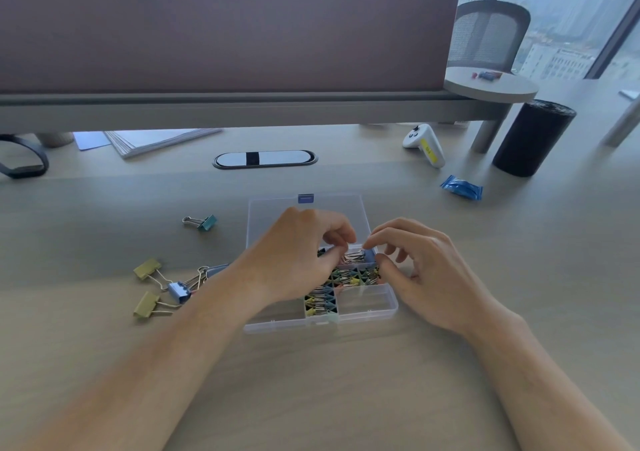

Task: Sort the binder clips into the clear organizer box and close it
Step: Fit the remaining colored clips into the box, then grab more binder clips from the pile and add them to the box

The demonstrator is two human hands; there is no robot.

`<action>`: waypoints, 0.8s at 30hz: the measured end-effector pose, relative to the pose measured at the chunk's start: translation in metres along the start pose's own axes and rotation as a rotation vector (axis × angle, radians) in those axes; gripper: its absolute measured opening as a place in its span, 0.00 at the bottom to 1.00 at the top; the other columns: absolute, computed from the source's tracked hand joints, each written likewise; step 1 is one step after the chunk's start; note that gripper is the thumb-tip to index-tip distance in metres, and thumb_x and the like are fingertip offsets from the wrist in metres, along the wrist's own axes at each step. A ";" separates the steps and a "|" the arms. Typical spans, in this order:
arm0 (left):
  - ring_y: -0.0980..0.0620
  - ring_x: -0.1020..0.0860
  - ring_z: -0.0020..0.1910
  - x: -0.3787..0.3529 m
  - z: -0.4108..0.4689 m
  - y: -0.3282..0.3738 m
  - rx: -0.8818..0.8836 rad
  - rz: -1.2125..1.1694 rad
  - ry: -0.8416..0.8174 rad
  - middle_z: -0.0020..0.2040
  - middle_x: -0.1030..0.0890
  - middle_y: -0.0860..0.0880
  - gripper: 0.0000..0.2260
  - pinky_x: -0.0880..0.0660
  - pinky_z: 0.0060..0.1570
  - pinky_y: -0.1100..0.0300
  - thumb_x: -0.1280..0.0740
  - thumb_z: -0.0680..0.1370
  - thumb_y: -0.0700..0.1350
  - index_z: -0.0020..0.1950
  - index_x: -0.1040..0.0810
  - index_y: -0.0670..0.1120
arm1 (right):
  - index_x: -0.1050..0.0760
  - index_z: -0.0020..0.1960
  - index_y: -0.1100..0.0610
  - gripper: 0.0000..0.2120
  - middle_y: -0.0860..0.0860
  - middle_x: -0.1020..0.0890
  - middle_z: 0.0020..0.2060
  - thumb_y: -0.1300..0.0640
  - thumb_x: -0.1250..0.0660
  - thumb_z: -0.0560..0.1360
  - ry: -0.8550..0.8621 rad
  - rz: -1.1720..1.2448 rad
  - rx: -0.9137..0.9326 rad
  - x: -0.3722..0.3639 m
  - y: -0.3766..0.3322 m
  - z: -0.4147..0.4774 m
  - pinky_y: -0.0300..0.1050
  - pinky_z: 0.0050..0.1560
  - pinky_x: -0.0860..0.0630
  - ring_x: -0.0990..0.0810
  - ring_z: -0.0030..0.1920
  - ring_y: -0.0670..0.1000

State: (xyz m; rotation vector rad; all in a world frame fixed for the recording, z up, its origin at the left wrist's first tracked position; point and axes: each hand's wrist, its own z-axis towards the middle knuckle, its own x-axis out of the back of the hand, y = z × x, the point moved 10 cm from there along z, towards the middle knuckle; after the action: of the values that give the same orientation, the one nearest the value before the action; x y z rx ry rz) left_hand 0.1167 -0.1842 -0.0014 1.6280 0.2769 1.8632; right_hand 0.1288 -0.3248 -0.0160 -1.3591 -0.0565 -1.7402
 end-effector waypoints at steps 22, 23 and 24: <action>0.69 0.23 0.46 0.015 -0.001 0.002 -0.010 0.023 0.045 0.51 0.16 0.59 0.10 0.35 0.49 0.85 0.31 0.81 0.41 0.59 0.17 0.52 | 0.17 0.56 0.49 0.11 0.40 0.21 0.54 0.56 0.36 0.80 0.044 0.016 -0.006 0.002 -0.002 -0.001 0.35 0.48 0.23 0.20 0.50 0.43; 0.71 0.24 0.46 0.021 -0.002 0.002 -0.015 0.030 0.064 0.52 0.16 0.59 0.10 0.36 0.50 0.85 0.31 0.81 0.41 0.60 0.17 0.52 | 0.17 0.57 0.49 0.10 0.41 0.21 0.54 0.56 0.35 0.80 0.064 0.020 -0.001 0.003 -0.003 -0.001 0.35 0.48 0.23 0.20 0.49 0.44; 0.73 0.25 0.46 0.030 -0.004 0.000 -0.018 0.038 0.086 0.52 0.17 0.59 0.10 0.37 0.50 0.86 0.31 0.81 0.41 0.60 0.17 0.52 | 0.17 0.57 0.50 0.10 0.41 0.21 0.55 0.57 0.35 0.80 0.085 0.027 0.003 0.005 -0.003 -0.001 0.34 0.47 0.24 0.20 0.49 0.45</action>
State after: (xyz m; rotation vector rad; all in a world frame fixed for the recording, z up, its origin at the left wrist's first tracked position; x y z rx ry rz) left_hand 0.1123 -0.1662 0.0222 1.5530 0.2668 1.9614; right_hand 0.1261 -0.3264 -0.0114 -1.2759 0.0063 -1.7727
